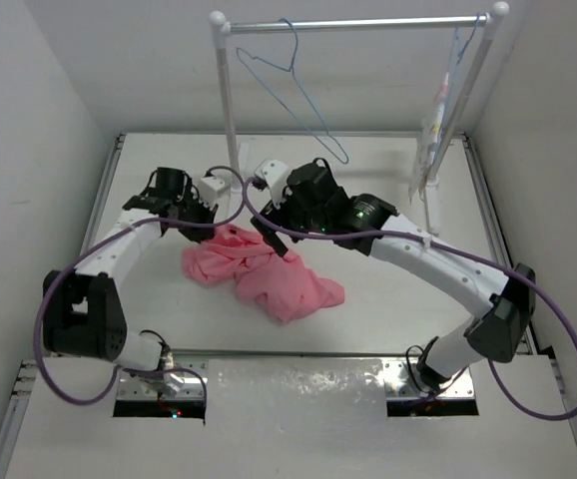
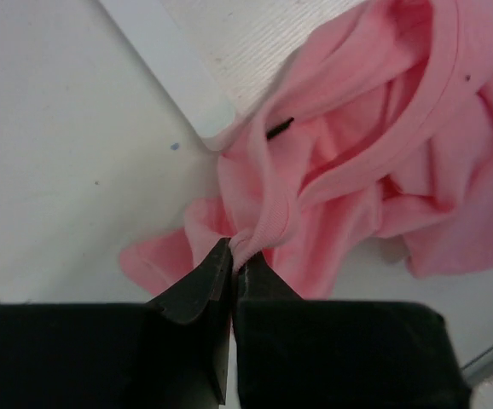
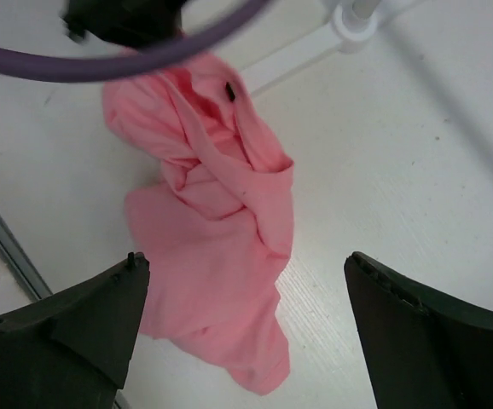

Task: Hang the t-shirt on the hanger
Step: Pick up the hanger from the clothesline.

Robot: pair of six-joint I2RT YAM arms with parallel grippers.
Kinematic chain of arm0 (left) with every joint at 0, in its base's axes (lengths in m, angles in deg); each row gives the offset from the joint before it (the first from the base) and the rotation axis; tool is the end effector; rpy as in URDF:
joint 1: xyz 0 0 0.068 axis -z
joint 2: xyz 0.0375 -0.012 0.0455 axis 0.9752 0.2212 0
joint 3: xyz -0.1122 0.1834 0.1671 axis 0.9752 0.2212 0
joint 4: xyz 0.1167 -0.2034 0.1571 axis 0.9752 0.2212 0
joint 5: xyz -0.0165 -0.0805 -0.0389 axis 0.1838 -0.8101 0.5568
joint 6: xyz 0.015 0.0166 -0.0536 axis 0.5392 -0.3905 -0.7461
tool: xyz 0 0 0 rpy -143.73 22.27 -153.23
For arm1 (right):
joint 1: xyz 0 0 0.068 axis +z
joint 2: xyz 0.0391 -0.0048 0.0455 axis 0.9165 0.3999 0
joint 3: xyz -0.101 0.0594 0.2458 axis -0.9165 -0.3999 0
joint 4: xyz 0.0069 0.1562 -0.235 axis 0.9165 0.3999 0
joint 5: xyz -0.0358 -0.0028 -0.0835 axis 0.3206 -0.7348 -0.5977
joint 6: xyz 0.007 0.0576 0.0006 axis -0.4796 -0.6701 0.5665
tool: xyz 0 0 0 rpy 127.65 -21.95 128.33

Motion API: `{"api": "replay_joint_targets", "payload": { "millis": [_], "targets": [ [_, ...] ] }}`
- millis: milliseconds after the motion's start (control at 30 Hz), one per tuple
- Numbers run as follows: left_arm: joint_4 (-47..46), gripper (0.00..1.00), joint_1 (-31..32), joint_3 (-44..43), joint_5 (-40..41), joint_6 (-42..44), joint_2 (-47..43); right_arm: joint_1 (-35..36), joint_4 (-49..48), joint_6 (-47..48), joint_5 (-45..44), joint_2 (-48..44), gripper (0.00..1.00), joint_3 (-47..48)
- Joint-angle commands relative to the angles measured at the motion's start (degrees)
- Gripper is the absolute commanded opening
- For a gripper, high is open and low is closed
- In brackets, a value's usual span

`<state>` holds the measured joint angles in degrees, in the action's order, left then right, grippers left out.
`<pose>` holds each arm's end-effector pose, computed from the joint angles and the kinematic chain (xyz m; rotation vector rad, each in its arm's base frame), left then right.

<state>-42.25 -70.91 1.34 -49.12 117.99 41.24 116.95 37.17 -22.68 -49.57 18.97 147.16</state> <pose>0.3067 -0.0503 0.2438 0.9030 2.3062 -0.3448 0.2413 0.2878 0.3444 -0.8526 2.0564 0.4367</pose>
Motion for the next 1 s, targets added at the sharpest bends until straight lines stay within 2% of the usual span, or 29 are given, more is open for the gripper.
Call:
{"api": "replay_joint_targets", "payload": {
  "millis": [0, 33, 100, 200, 267, 300, 367, 433, 600, 800, 867, 900, 933, 967],
  "targets": [
    [-12.36, 0.00, -0.68, 0.00, 4.85, -4.91, 2.79, 0.37, -3.09, 2.80, 0.33, -7.01, 0.93, 6.04],
    [-12.63, 0.00, -0.68, -0.44, 4.51, -5.34, 3.68, 0.37, -3.36, 2.72, -1.42, -7.45, 0.92, 7.10],
    [-13.59, 0.00, -0.68, -0.35, 3.89, -5.52, 5.09, 0.02, -3.19, 6.40, -4.67, -7.19, 0.80, 11.57],
    [-14.74, 0.00, -0.68, 0.17, 4.06, -5.70, 5.27, -1.30, -2.14, 8.86, -10.38, -4.05, 0.78, 18.69],
    [-15.35, 0.00, -0.68, 0.70, 3.98, -5.96, 5.10, -4.45, -1.61, 11.15, -14.97, -1.23, 0.83, 25.17],
    [-15.70, 0.00, -0.68, 1.49, 3.98, -5.96, 4.75, -6.12, -1.17, 11.42, -15.32, 1.92, 0.91, 27.65],
    [-17.02, 0.00, -0.68, 2.37, 4.50, -6.23, 4.13, -10.96, -1.08, 11.07, -15.68, 5.18, 0.99, 33.70],
    [-17.72, 0.00, -0.68, 3.51, 4.85, -6.14, 3.43, -14.73, -2.13, 10.81, -14.28, 9.32, 0.99, 36.62],
    [-17.64, 0.00, -0.68, 5.09, 6.17, -4.74, 2.02, -20.54, -2.22, 10.20, 0.39, 16.62, 0.99, 43.31],
    [-18.61, 0.00, -0.68, 5.89, 7.67, -4.38, 0.79, -24.59, -4.77, 6.50, 12.09, 20.23, 0.96, 39.45],
    [-18.61, 0.00, -0.68, 5.80, 7.58, -4.38, 0.70, -24.68, -4.86, 6.93, 12.53, 21.54, 0.87, 39.01],
    [-18.61, 0.00, -0.68, 5.80, 7.41, -4.38, 0.70, -24.77, -4.77, 7.29, 12.62, 21.98, 0.79, 39.18],
    [-18.61, 0.00, -0.68, 5.89, 7.40, -4.38, 0.70, -24.77, -4.95, 7.38, 12.36, 22.68, 0.64, 39.36],
    [-18.52, 0.00, -0.68, 5.89, 7.58, -4.38, 0.70, -24.77, -4.95, 7.73, 12.10, 22.95, 0.57, 39.54]
  ]
}}
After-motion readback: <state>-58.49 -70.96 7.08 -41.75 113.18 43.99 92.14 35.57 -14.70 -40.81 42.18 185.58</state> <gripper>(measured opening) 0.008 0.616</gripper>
